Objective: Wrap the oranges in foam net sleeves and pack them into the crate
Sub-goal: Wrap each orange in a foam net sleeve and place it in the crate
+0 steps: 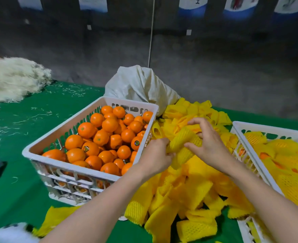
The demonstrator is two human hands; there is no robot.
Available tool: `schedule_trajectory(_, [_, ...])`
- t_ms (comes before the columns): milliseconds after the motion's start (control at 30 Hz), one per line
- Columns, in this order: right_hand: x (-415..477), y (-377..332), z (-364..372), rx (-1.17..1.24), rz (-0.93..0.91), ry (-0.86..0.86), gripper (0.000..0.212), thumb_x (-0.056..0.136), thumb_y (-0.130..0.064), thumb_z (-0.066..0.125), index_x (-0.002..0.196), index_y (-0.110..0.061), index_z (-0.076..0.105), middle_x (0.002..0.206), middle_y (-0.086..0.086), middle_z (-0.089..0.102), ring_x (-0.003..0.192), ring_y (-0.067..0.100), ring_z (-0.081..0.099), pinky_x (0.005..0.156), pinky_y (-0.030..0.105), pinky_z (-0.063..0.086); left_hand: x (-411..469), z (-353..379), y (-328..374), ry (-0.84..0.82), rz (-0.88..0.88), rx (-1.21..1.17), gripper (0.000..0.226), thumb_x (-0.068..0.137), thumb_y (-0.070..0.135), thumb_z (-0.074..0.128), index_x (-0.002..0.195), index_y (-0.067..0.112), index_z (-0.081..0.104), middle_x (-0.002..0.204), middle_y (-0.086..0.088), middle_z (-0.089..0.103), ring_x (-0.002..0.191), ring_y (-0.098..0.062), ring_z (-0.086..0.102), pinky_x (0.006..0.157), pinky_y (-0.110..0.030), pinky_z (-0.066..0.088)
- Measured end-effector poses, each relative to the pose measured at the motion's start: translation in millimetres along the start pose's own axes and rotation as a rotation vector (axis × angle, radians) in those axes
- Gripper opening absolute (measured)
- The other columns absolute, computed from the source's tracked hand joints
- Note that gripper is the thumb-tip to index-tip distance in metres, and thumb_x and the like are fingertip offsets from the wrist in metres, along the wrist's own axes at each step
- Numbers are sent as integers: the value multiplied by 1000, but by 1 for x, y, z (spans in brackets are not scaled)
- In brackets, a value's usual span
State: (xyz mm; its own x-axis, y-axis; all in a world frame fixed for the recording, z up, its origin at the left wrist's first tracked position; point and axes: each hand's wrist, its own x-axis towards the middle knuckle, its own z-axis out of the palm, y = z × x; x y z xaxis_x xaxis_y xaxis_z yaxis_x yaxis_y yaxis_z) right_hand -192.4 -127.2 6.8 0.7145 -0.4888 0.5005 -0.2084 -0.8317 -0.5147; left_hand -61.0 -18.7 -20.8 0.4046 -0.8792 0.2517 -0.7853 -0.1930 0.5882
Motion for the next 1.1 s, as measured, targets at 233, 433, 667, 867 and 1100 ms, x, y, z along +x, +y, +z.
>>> schedule_trajectory(233, [9, -20, 45, -34, 57, 186, 29, 69, -19, 82, 83, -7, 59, 92, 7, 55, 90, 17, 49, 77, 23, 36, -15, -23, -23, 80, -86, -212, 24, 81, 16, 67, 87, 11, 45, 75, -7, 54, 55, -26, 62, 50, -41, 52])
schedule_trajectory(433, [36, -43, 91, 295, 169, 144, 22, 81, -17, 70, 85, -24, 50, 70, -7, 59, 68, 4, 57, 62, 14, 41, -21, -56, -65, 176, -59, -181, 27, 85, 17, 64, 83, 23, 37, 63, 2, 46, 52, -15, 49, 52, -42, 41])
schedule_trajectory(667, [75, -66, 158, 389, 234, 145, 22, 91, -21, 58, 72, -10, 52, 67, -1, 49, 65, 10, 45, 61, 29, 35, -14, -95, -104, -32, -194, -317, 24, 86, 32, 67, 87, 17, 48, 63, 0, 54, 44, -8, 56, 41, -25, 42])
schedule_trajectory(867, [81, -68, 194, 470, 296, 97, 18, 98, -13, 43, 84, -5, 49, 71, 5, 42, 57, 5, 34, 52, 18, 30, 53, -127, -169, 215, -335, -267, 25, 95, 14, 49, 79, 1, 62, 77, -19, 59, 70, -27, 54, 61, -32, 40])
schedule_trajectory(1100, [79, -60, 193, 516, 284, 82, 19, 100, -15, 38, 84, -10, 49, 70, 5, 39, 59, 6, 35, 52, 19, 30, 127, -88, -228, -73, -330, 361, 15, 85, 15, 65, 90, 4, 57, 102, -19, 57, 98, -31, 53, 79, -38, 46])
